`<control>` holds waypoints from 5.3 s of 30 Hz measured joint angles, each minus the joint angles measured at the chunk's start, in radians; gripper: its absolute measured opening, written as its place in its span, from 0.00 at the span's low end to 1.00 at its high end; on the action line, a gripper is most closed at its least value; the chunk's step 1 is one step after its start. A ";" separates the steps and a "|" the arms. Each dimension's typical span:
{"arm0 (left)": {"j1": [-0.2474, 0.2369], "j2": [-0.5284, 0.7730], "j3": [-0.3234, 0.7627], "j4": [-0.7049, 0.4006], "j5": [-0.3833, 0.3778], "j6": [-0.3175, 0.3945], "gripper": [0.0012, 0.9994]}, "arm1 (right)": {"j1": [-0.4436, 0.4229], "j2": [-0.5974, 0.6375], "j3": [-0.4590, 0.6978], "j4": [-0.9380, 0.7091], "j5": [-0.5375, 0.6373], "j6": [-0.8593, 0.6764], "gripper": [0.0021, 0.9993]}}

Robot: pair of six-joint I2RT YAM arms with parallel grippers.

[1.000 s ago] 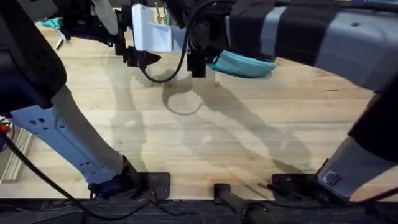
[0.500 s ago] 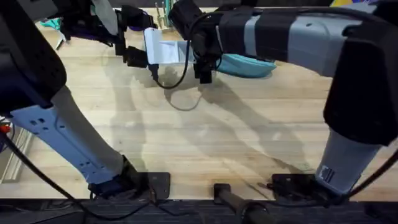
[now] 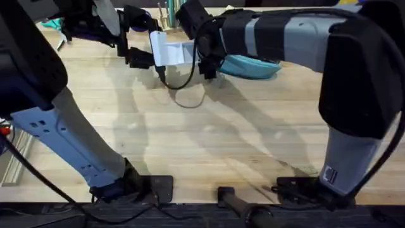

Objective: Unzip the bag, pick up the pens from the table one at a time and place them inside, then zip the bag closed.

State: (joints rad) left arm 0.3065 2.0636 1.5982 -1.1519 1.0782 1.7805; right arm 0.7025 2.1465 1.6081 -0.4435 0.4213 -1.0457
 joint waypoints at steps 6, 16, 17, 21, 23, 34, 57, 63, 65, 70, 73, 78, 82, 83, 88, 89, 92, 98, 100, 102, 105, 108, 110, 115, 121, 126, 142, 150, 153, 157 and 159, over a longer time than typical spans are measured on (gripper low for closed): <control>0.000 0.000 0.000 0.000 0.002 0.000 0.99 | -0.009 0.011 0.000 0.030 -0.001 -0.010 0.68; 0.000 0.000 0.000 0.001 0.002 0.000 0.99 | -0.028 0.046 0.000 0.081 0.000 -0.029 0.04; 0.000 0.000 0.000 0.001 0.002 0.000 0.99 | -0.028 0.046 0.000 0.081 0.000 -0.029 0.03; 0.000 0.000 0.000 0.000 0.002 0.000 0.99 | -0.028 0.046 0.000 0.081 0.000 -0.029 0.03; 0.000 0.000 0.000 0.001 0.002 0.000 0.99 | -0.028 0.046 0.000 0.081 0.000 -0.029 0.03; 0.000 0.000 0.000 0.001 0.002 0.000 0.99 | -0.014 0.046 0.000 0.083 0.017 -0.029 0.03; 0.004 0.000 0.000 0.001 0.002 0.000 0.99 | 0.017 0.043 0.000 0.079 0.026 0.191 0.03; 0.006 0.000 0.000 0.000 0.003 0.000 0.99 | 0.015 0.034 0.000 0.074 0.022 0.221 0.03; 0.007 0.000 0.000 0.001 0.003 0.000 0.99 | 0.013 0.023 0.000 0.072 0.005 0.232 0.03; 0.002 0.000 0.000 0.000 0.003 0.001 0.99 | 0.008 -0.088 0.000 0.070 -0.080 0.257 0.03; 0.002 0.000 0.000 0.001 0.003 0.000 0.99 | -0.002 -0.115 0.000 0.054 -0.102 0.262 0.03; 0.002 0.000 0.000 0.001 0.003 0.000 0.99 | -0.005 -0.117 0.000 0.036 -0.124 0.276 0.03; 0.002 0.000 0.000 0.001 0.003 0.001 0.99 | -0.005 -0.134 0.000 0.003 -0.139 0.296 0.03; 0.002 0.000 0.000 0.001 0.003 0.001 0.99 | -0.005 -0.142 0.000 -0.008 -0.141 0.304 0.03; 0.002 0.000 0.000 0.001 0.003 0.000 0.99 | -0.005 -0.173 0.000 -0.035 -0.147 0.350 0.03; 0.002 0.000 0.000 0.001 0.003 0.000 0.99 | -0.005 -0.176 0.000 -0.035 -0.150 0.360 0.03; 0.002 0.000 0.000 0.001 0.003 0.000 0.99 | -0.005 -0.178 0.000 -0.038 -0.155 0.380 0.03; -0.002 0.000 0.000 0.001 0.003 0.000 0.99 | -0.005 -0.178 0.000 -0.053 -0.160 0.396 0.03; -0.004 0.000 0.000 0.001 0.003 0.001 0.99 | -0.005 -0.178 0.000 -0.056 -0.161 0.401 0.03; -0.011 0.000 0.000 0.000 0.003 0.000 0.99 | -0.005 -0.178 0.000 -0.057 -0.161 0.408 0.03; -0.028 0.000 0.000 0.001 0.003 0.000 0.99 | -0.005 -0.178 0.000 -0.058 -0.161 0.413 0.03; -0.049 0.000 0.000 0.003 0.003 0.000 1.00 | -0.005 -0.178 0.000 -0.058 -0.161 0.414 0.03; -0.063 0.000 0.000 0.008 0.003 0.000 1.00 | -0.005 -0.178 0.000 -0.058 -0.161 0.414 0.03; -0.093 0.034 0.000 0.024 0.040 0.001 1.00 | -0.005 -0.178 0.000 -0.058 -0.161 0.415 0.03; -0.129 0.132 0.000 0.071 0.109 0.000 1.00 | -0.005 -0.178 0.000 -0.058 -0.161 0.414 0.03; -0.166 0.185 0.000 0.116 0.181 0.001 1.00 | -0.005 -0.178 0.000 -0.058 -0.161 0.414 0.03; -0.294 0.317 0.000 0.337 0.332 -0.072 1.00 | -0.005 -0.178 0.000 -0.058 -0.161 0.414 0.03; -0.353 0.317 0.000 0.513 0.336 -0.243 1.00 | -0.005 -0.178 0.000 -0.058 -0.161 0.415 0.03; -0.361 0.317 0.000 0.524 0.336 -0.275 1.00 | -0.005 -0.178 0.000 -0.058 -0.161 0.414 0.03; -0.361 0.317 0.000 0.524 0.336 -0.297 1.00 | -0.005 -0.178 0.000 -0.058 -0.161 0.415 0.03; -0.361 0.317 0.000 0.525 0.336 -0.308 1.00 | -0.005 -0.178 0.000 -0.058 -0.161 0.415 0.03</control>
State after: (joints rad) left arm -0.0544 2.3806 1.5978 -0.6273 1.4147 1.4721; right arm 0.6979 1.9690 1.6077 -0.5017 0.2604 -0.6312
